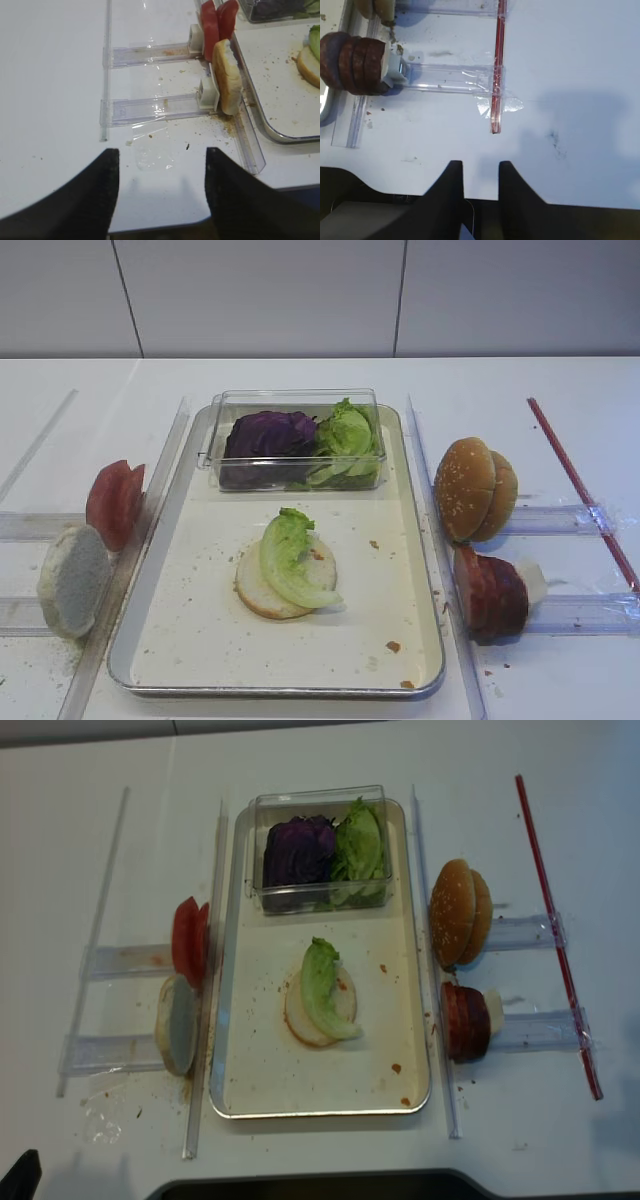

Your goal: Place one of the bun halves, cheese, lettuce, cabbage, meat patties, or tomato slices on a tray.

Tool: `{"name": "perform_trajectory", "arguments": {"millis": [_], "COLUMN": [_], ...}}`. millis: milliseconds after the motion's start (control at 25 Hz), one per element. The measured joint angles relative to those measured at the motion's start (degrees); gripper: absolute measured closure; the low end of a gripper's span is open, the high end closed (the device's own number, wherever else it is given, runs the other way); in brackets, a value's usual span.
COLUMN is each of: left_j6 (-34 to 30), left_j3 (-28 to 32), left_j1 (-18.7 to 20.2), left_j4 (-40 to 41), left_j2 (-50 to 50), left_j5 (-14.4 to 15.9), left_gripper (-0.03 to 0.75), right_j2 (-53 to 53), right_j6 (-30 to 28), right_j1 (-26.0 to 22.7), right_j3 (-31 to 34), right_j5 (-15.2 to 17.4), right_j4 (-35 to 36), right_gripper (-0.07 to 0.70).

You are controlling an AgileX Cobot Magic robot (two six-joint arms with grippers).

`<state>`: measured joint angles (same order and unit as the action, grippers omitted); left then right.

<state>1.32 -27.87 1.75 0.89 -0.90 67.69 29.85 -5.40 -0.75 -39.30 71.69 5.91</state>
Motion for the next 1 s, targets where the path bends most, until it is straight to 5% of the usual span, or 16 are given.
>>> {"name": "perform_trajectory", "arguments": {"millis": [360, 1000], "left_j6": [0.0, 0.1], "left_j3": [0.0, 0.0], "left_j1": [0.0, 0.0], "left_j4": [0.0, 0.0], "left_j2": [0.0, 0.0], "left_j5": [0.0, 0.0], "left_gripper": [0.361, 0.361], "right_j2": [-13.1, -30.8], "right_j6": [0.0, -1.9], "right_j1": [0.0, 0.0], "right_j3": [9.0, 10.5], "right_j5": [0.4, -4.7], "right_j4": [0.0, 2.7], "right_gripper": [0.482, 0.484]}}
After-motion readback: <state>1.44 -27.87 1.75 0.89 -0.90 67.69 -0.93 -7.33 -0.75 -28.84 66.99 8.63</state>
